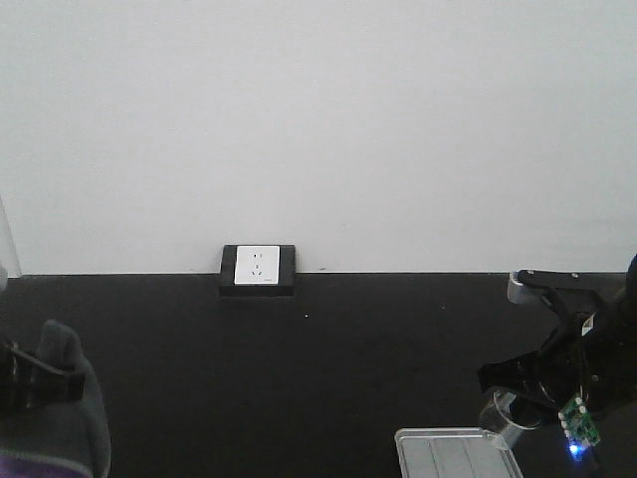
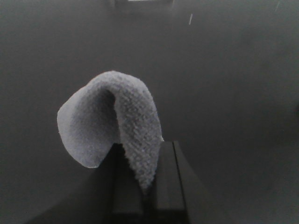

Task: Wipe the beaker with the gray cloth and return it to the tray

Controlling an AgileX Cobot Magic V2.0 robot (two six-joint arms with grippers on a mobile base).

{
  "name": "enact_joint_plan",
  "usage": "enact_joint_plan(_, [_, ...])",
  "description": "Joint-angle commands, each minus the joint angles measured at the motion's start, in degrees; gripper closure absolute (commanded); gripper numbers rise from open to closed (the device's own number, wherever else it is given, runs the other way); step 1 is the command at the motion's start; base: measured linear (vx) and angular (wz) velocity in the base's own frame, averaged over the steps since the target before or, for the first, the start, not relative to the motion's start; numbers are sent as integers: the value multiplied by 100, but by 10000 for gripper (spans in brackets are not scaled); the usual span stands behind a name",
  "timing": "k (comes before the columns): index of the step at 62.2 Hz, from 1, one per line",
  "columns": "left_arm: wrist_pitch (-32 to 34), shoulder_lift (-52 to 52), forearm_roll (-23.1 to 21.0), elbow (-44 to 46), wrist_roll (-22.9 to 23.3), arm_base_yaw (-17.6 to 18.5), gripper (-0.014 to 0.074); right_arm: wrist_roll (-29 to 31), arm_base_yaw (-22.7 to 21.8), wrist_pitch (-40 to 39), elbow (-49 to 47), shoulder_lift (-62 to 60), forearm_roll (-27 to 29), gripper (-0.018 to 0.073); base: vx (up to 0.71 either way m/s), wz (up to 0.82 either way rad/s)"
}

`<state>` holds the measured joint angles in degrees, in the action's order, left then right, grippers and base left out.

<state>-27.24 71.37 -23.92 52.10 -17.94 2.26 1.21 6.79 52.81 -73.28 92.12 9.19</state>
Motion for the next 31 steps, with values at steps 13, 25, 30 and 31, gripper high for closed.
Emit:
enact_joint_plan(13, [841,290,103,-573,46,-16,391,82,-42,66,-151,170,24,567,0,0])
enact_joint_plan(25, [785,414,80,-562,52,-16,142,87,-42,248,-151,386,30,567,0,0])
enact_joint_plan(30, [553,354,81,-476,52,-16,64,87,-42,273,-151,470,30,567,0,0])
enact_joint_plan(31, [488,353,81,-450,52,-16,53,87,-42,273,-151,486,30,567,0,0])
